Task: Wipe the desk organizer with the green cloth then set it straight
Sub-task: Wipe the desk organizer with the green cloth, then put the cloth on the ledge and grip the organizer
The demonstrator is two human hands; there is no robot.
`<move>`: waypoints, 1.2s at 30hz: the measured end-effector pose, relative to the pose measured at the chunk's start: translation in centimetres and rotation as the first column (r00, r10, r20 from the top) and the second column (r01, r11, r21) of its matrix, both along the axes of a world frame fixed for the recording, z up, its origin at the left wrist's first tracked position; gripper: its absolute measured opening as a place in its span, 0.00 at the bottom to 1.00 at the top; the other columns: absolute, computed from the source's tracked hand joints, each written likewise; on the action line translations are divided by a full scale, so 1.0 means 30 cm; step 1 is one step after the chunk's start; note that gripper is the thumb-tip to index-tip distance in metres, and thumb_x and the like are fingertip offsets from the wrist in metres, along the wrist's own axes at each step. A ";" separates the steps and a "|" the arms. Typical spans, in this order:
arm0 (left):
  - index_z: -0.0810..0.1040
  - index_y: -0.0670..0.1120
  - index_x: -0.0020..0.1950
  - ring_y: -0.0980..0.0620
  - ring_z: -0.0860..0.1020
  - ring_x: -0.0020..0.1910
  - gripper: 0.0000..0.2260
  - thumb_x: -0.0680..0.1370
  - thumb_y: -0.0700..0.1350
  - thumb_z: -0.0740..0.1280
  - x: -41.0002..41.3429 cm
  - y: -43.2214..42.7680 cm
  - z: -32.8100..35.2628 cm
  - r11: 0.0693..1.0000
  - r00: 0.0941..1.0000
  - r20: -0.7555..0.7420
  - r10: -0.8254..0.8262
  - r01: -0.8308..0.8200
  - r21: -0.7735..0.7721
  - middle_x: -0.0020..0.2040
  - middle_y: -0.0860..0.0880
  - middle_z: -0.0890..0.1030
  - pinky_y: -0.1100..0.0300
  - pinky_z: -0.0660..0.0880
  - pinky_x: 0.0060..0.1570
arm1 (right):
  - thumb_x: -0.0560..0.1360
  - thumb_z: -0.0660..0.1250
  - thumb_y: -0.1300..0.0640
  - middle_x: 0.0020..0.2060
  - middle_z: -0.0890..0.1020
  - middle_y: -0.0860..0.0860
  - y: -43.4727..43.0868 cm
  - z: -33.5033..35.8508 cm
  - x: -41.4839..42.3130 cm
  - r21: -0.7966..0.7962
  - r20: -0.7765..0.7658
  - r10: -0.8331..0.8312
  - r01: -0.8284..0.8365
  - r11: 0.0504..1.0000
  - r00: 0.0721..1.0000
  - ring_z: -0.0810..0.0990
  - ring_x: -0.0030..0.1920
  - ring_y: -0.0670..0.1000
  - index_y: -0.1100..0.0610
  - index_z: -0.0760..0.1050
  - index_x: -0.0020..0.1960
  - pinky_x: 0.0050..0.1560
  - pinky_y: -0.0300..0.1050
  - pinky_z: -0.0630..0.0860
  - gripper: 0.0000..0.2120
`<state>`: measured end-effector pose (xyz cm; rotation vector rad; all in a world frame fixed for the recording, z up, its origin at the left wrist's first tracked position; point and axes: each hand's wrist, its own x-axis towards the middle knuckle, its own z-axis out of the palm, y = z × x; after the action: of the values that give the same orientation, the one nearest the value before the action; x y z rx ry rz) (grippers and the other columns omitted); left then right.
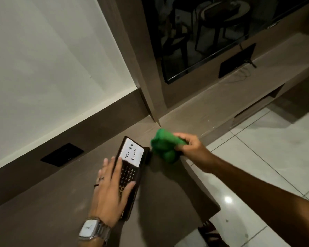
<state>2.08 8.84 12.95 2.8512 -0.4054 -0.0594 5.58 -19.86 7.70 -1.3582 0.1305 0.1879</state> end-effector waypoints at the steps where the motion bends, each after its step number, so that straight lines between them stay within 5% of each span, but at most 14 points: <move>1: 0.47 0.56 0.76 0.50 0.46 0.76 0.33 0.76 0.65 0.55 0.010 -0.054 -0.024 0.999 0.999 0.020 -0.039 0.039 -0.009 0.78 0.50 0.52 0.44 0.56 0.72 | 0.74 0.62 0.71 0.50 0.84 0.53 -0.035 -0.017 0.035 0.005 -0.013 -0.083 0.083 0.997 0.996 0.83 0.53 0.54 0.49 0.80 0.56 0.49 0.49 0.80 0.21; 3: 0.54 0.51 0.76 0.49 0.49 0.76 0.32 0.76 0.65 0.55 0.021 -0.161 -0.094 0.994 0.994 0.004 -0.108 0.108 -0.003 0.77 0.47 0.56 0.48 0.57 0.71 | 0.73 0.59 0.75 0.47 0.84 0.54 -0.097 -0.056 0.102 -0.022 -0.043 -0.249 0.248 0.968 0.968 0.82 0.49 0.56 0.52 0.80 0.53 0.46 0.51 0.81 0.22; 6: 0.51 0.51 0.76 0.50 0.45 0.77 0.33 0.76 0.67 0.49 0.015 -0.275 -0.233 0.977 0.980 -0.063 -0.190 0.195 0.085 0.78 0.47 0.53 0.52 0.49 0.72 | 0.71 0.57 0.76 0.44 0.83 0.56 -0.160 -0.119 0.173 -0.123 -0.039 -0.344 0.337 0.934 0.938 0.83 0.44 0.53 0.58 0.78 0.54 0.38 0.44 0.81 0.20; 8: 0.46 0.52 0.76 0.50 0.40 0.76 0.35 0.75 0.70 0.45 0.012 -0.312 -0.328 0.966 0.971 -0.122 -0.206 0.222 0.131 0.79 0.48 0.47 0.53 0.44 0.72 | 0.72 0.59 0.73 0.49 0.82 0.58 -0.181 -0.170 0.223 -0.282 -0.013 -0.339 0.322 0.904 0.941 0.82 0.49 0.53 0.60 0.76 0.59 0.45 0.44 0.80 0.20; 10: 0.41 0.53 0.76 0.51 0.36 0.76 0.37 0.73 0.71 0.43 0.005 -0.328 -0.406 0.955 0.955 -0.190 -0.228 0.258 0.149 0.79 0.49 0.42 0.51 0.38 0.73 | 0.74 0.61 0.69 0.56 0.79 0.58 -0.183 -0.218 0.270 -0.551 0.088 -0.343 0.332 0.765 0.935 0.78 0.56 0.55 0.59 0.73 0.65 0.58 0.46 0.75 0.20; 13: 0.39 0.52 0.76 0.50 0.35 0.76 0.37 0.74 0.71 0.43 0.002 -0.334 -0.479 0.944 0.945 -0.217 -0.245 0.284 0.169 0.78 0.49 0.40 0.49 0.36 0.74 | 0.76 0.63 0.66 0.71 0.67 0.59 -0.152 -0.317 0.322 -0.850 0.227 -0.091 0.243 0.468 0.970 0.65 0.71 0.59 0.56 0.64 0.73 0.69 0.54 0.65 0.27; 15: 0.42 0.51 0.77 0.49 0.37 0.76 0.37 0.74 0.70 0.45 0.002 -0.331 -0.490 0.942 0.950 -0.197 -0.241 0.278 0.188 0.78 0.49 0.42 0.47 0.37 0.74 | 0.79 0.62 0.60 0.77 0.54 0.55 -0.121 -0.390 0.319 -0.947 0.096 0.175 0.035 0.320 0.980 0.50 0.76 0.57 0.53 0.54 0.77 0.73 0.59 0.56 0.30; 18: 0.43 0.51 0.77 0.49 0.38 0.76 0.37 0.74 0.71 0.46 0.001 -0.331 -0.491 0.941 0.954 -0.193 -0.230 0.268 0.206 0.78 0.49 0.42 0.47 0.39 0.73 | 0.80 0.58 0.51 0.78 0.51 0.54 -0.088 -0.462 0.306 -0.988 0.011 0.417 -0.055 0.146 0.909 0.44 0.77 0.57 0.55 0.52 0.78 0.75 0.59 0.50 0.29; 23: 0.45 0.51 0.77 0.50 0.39 0.77 0.37 0.75 0.71 0.47 0.001 -0.328 -0.495 0.948 0.952 -0.208 -0.225 0.263 0.177 0.79 0.50 0.43 0.46 0.41 0.73 | 0.79 0.58 0.54 0.77 0.56 0.54 -0.088 -0.446 0.308 -0.979 0.042 0.423 -0.046 0.197 0.905 0.47 0.77 0.56 0.56 0.59 0.76 0.75 0.59 0.49 0.26; 26: 0.44 0.51 0.77 0.49 0.40 0.77 0.37 0.75 0.70 0.47 0.002 -0.324 -0.495 0.945 0.945 -0.233 -0.228 0.273 0.182 0.79 0.50 0.44 0.46 0.42 0.73 | 0.77 0.61 0.57 0.71 0.70 0.52 -0.075 -0.373 0.302 -0.954 0.157 0.262 0.077 0.291 0.952 0.59 0.73 0.59 0.53 0.71 0.69 0.69 0.64 0.60 0.20; 29: 0.40 0.53 0.76 0.51 0.36 0.76 0.36 0.75 0.70 0.44 0.010 -0.324 -0.474 0.946 0.934 -0.265 -0.239 0.285 0.152 0.78 0.51 0.39 0.46 0.39 0.74 | 0.75 0.61 0.56 0.60 0.78 0.52 -0.031 -0.280 0.261 -0.897 0.293 0.124 0.228 0.379 0.948 0.69 0.62 0.56 0.51 0.76 0.60 0.59 0.59 0.69 0.14; 32: 0.43 0.54 0.76 0.53 0.39 0.76 0.33 0.76 0.69 0.42 0.027 -0.311 -0.400 0.962 0.940 -0.243 -0.240 0.264 0.071 0.77 0.54 0.39 0.48 0.45 0.76 | 0.75 0.64 0.61 0.56 0.79 0.53 0.042 -0.203 0.213 -0.835 0.302 0.208 0.153 0.528 0.930 0.73 0.57 0.54 0.53 0.77 0.58 0.57 0.53 0.72 0.13; 36: 0.52 0.53 0.76 0.53 0.47 0.77 0.28 0.79 0.64 0.49 0.079 -0.229 -0.209 0.981 0.982 -0.007 -0.187 0.187 0.052 0.78 0.51 0.52 0.50 0.52 0.73 | 0.75 0.64 0.63 0.60 0.78 0.54 0.153 -0.120 0.209 -0.798 0.280 0.315 0.037 0.601 0.907 0.73 0.61 0.54 0.55 0.75 0.64 0.63 0.53 0.70 0.17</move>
<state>4.44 1.99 6.68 2.8548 -0.6807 -0.1100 11.84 -15.26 4.10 -2.2931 -0.2886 -0.0377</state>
